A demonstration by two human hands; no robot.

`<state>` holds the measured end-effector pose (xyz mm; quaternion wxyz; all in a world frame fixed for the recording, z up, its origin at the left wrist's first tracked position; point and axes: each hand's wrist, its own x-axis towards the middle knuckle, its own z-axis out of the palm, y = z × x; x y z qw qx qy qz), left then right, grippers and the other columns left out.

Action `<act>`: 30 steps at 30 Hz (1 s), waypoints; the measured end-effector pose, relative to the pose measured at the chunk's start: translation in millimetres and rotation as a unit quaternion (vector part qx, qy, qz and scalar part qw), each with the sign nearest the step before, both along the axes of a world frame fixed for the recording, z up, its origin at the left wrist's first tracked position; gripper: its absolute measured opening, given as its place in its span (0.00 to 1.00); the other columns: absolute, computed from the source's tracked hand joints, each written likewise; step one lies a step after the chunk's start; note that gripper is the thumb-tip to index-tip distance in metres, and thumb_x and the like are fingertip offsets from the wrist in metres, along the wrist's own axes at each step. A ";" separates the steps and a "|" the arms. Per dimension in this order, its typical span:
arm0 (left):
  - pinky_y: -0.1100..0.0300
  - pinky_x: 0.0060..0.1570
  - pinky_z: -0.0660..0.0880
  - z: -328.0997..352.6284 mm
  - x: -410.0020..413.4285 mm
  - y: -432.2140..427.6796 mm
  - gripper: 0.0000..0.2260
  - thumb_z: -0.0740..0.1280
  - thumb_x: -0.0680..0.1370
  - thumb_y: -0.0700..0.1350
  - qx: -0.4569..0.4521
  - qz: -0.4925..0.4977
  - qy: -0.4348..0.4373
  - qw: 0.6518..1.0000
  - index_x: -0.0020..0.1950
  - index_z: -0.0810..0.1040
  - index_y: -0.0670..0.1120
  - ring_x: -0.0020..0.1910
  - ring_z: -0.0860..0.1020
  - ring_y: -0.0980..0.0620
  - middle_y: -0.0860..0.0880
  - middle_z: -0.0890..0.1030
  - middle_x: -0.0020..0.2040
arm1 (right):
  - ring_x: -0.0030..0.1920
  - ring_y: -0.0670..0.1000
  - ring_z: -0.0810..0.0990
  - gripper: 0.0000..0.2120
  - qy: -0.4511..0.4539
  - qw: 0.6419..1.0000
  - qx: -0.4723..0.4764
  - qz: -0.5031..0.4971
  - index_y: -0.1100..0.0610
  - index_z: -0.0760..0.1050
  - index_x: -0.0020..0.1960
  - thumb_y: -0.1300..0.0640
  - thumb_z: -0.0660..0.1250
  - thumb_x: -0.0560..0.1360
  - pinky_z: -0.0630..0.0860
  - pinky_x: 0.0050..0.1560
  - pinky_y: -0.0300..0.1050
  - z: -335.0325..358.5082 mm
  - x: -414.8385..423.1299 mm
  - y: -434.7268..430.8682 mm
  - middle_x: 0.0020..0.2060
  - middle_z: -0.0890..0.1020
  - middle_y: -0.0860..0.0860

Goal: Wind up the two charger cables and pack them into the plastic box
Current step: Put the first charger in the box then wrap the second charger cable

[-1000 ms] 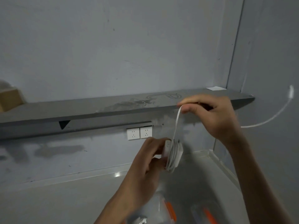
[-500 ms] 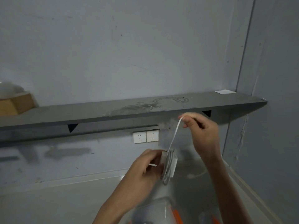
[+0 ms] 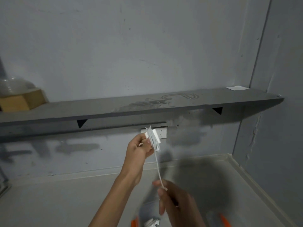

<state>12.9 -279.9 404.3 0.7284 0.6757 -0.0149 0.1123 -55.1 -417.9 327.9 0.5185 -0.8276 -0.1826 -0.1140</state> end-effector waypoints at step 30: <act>0.49 0.55 0.81 -0.1 -45.5 -13.2 0.11 0.59 0.81 0.36 -0.128 -0.025 -0.042 0.991 0.63 0.75 0.40 0.51 0.84 0.41 0.36 0.81 0.58 | 0.27 0.41 0.74 0.08 0.021 0.999 0.025 -0.027 0.45 0.79 0.49 0.50 0.61 0.79 0.69 0.33 0.37 35.4 0.6 -1.0 0.32 0.83 0.45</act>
